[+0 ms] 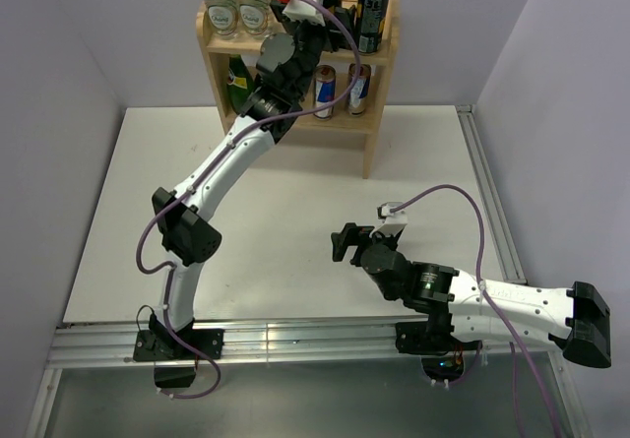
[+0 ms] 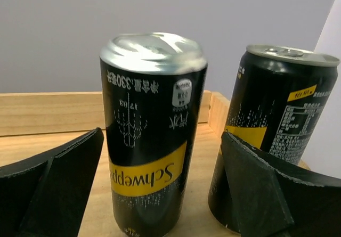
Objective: Place and organize the beverage onto the shelf
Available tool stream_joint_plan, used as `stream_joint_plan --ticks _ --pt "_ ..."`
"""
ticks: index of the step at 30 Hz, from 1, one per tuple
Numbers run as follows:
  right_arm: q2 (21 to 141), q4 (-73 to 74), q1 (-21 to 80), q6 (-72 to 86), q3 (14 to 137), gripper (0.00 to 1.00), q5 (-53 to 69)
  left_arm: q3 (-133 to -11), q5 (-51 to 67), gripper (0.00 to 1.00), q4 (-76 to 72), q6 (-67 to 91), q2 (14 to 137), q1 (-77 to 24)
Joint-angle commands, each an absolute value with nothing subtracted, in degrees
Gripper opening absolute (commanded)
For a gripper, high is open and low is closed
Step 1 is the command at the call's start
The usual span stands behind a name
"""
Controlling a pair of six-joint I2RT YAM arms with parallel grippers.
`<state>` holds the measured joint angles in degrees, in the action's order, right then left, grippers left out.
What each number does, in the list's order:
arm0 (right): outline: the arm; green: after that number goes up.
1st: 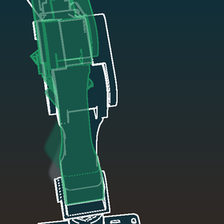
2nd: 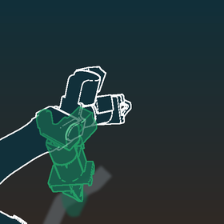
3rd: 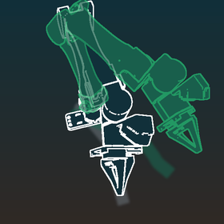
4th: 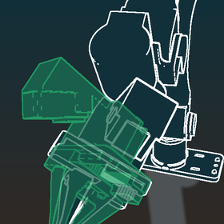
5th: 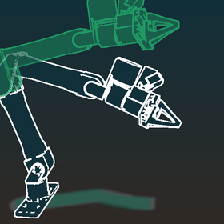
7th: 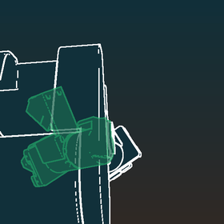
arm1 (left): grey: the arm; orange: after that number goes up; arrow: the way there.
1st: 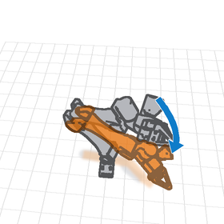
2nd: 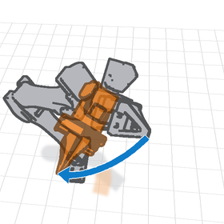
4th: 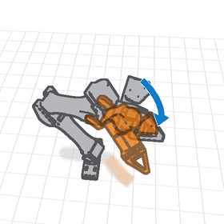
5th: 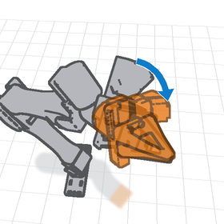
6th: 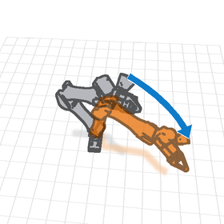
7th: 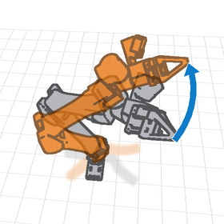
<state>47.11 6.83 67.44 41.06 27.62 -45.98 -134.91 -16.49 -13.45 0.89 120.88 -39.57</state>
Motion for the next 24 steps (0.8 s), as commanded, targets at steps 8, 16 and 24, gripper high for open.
stream_joint_plan --ticks 8,16,24 --pt "47.3 6.2 67.1 42.4 27.2 0.99 -47.2 -118.6 -21.6 0.99 -18.3 -3.3 106.5 -41.9" --pt "47.1 7.6 67.1 43.9 26.9 0.99 -47.4 -106.3 -26.6 0.99 -19.2 -4.1 98.2 -43.9" --pt "46.6 14.5 67.4 40.6 34.8 0.95 -47.7 -77.4 -39.4 0.99 -16.4 -0.7 76.1 -55.4"
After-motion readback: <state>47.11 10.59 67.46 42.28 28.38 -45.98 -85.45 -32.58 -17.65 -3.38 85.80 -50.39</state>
